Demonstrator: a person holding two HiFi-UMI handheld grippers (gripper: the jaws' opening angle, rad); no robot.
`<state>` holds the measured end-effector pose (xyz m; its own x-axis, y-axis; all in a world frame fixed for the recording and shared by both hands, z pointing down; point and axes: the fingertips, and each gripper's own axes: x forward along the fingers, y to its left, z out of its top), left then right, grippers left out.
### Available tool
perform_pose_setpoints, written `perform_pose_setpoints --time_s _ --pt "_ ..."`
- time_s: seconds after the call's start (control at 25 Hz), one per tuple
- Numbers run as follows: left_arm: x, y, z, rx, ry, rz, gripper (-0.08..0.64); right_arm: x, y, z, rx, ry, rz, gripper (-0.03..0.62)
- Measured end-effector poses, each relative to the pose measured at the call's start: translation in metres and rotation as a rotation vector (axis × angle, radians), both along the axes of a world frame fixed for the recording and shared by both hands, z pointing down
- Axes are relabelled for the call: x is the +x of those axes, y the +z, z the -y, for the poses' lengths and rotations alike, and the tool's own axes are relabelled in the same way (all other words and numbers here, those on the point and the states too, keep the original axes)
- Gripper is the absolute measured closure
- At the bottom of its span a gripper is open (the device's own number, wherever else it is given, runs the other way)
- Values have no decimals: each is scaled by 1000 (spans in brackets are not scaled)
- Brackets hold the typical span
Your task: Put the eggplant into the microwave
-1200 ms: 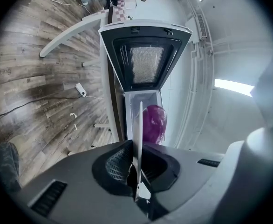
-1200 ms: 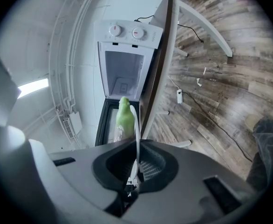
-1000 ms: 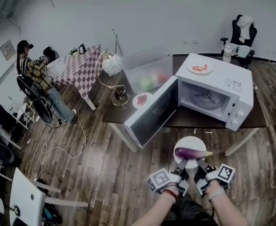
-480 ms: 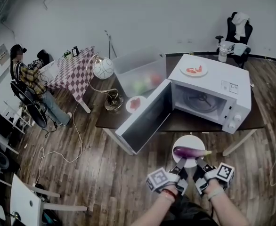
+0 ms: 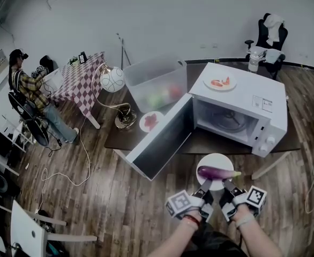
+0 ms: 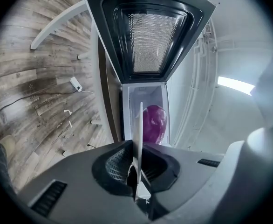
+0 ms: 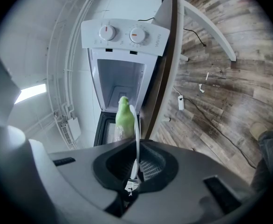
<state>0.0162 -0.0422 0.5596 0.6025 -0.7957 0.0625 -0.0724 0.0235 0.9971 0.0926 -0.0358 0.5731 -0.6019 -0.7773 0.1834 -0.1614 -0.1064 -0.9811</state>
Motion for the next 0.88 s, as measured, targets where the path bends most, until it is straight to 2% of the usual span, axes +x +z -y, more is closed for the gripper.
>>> perform_pose_setpoints --time_s 0.88 --pt "11 0 48 -4 -8 -11 539 10 -2 48 -5 -8 -8 584"
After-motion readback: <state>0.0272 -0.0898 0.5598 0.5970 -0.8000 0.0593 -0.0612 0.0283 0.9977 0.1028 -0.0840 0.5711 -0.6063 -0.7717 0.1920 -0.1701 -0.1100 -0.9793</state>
